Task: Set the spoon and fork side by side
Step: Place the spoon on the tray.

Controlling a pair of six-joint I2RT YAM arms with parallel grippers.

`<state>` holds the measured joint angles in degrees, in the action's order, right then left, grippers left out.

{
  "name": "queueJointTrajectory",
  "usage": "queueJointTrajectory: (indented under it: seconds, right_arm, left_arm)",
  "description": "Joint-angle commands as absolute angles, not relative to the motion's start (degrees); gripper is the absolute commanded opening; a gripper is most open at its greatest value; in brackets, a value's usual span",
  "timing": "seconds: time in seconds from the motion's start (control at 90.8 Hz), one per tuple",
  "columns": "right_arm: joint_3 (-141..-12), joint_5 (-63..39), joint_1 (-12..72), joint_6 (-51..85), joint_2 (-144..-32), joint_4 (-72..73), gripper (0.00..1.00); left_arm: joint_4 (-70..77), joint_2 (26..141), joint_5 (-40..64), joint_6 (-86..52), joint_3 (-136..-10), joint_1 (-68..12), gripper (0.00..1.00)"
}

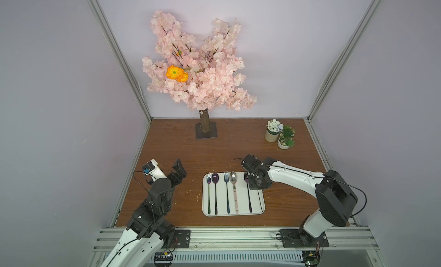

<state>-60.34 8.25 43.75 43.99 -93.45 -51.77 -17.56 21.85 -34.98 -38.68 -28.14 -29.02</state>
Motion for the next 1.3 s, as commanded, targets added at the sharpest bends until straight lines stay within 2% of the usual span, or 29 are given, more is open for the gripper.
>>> queueJointTrajectory:
  seconds: [0.0,0.242,0.462,1.013,1.189,1.288]
  right_arm:
    - [-61.64,11.55,44.42,43.9,-94.89,-52.67,0.0]
    - [-62.31,11.57,44.96,43.98,-97.39,-51.62,0.0]
    - [-62.81,10.55,45.4,44.12,-99.03,-50.46,0.12]
    - [-65.76,11.37,45.52,44.2,-96.31,-50.6,0.21]
    - [-68.89,17.35,44.79,41.72,-91.74,-52.01,0.36]
    - [-70.28,21.08,42.64,37.76,-88.96,-51.53,0.5]
  left_arm:
    - [-17.04,21.36,-34.72,-38.85,-27.69,-28.4,1.0]
    - [-17.31,21.36,-34.84,-38.76,-27.89,-28.4,1.0]
    - [-17.49,21.09,-34.8,-38.76,-27.92,-28.46,1.0]
    - [-17.64,21.75,-34.96,-38.53,-28.17,-28.43,1.0]
    - [-18.08,23.77,-35.44,-38.1,-29.23,-28.4,1.0]
    - [-18.07,26.91,-35.61,-37.58,-30.52,-28.47,1.0]
